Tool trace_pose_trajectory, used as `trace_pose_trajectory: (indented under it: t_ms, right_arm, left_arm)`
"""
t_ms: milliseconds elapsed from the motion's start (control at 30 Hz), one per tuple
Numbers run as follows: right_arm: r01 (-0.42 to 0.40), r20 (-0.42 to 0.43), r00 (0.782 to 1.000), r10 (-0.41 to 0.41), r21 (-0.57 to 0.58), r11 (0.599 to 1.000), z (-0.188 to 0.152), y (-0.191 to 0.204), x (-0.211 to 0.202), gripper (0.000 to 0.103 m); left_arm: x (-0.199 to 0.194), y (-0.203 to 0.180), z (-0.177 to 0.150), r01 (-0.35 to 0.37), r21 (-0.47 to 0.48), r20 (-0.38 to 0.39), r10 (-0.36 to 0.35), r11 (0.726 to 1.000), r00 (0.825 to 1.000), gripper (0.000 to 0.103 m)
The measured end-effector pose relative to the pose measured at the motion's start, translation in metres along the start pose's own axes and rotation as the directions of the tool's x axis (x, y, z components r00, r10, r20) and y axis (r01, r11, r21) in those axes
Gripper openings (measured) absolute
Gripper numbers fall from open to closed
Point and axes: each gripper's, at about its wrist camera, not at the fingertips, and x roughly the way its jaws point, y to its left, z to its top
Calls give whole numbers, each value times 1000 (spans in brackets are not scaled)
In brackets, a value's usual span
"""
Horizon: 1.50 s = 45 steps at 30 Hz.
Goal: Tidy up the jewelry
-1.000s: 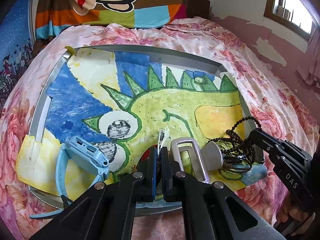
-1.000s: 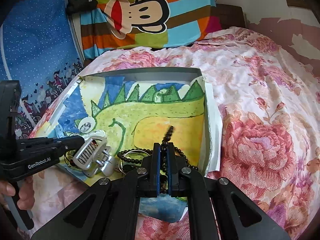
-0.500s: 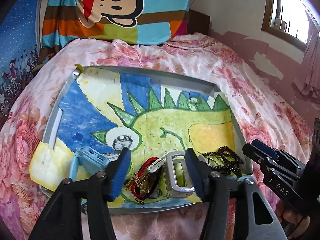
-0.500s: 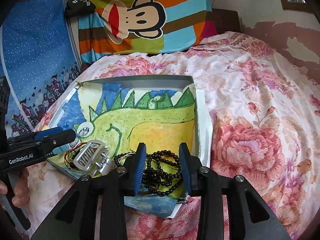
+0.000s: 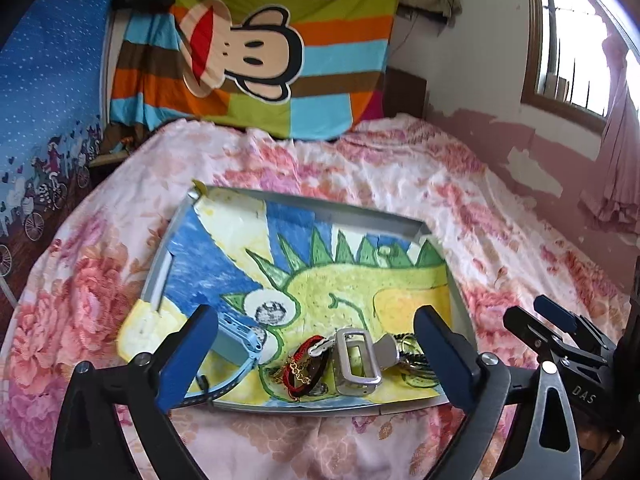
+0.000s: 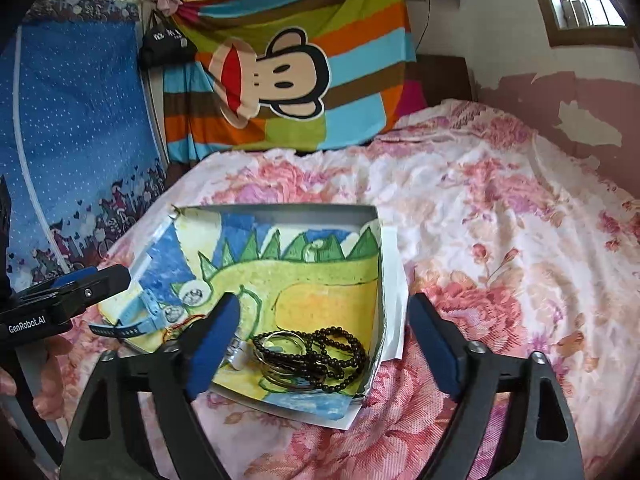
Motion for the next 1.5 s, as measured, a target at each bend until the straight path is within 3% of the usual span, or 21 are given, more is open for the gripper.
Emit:
trace_pose_trajectory:
  t_ms: [167, 833, 1133, 1500]
  right_arm:
    - [-8, 57, 998, 8, -3, 1000, 2, 4, -27, 102]
    - [-43, 160, 986, 46, -27, 999, -16, 34, -145, 102]
    - [-58, 166, 984, 66, -49, 997, -41, 56, -193, 102]
    - [-51, 166, 984, 60, -58, 997, -83, 75, -230, 102]
  left_arm:
    - [-26, 2, -1, 1, -7, 40, -1, 1000, 999, 101]
    - [-154, 13, -33, -37, -19, 155, 40, 999, 987, 103]
    - [-210, 21, -63, -89, -2, 186, 88, 996, 979, 103]
    - [-246, 38, -109, -153, -6, 197, 151, 988, 969, 103]
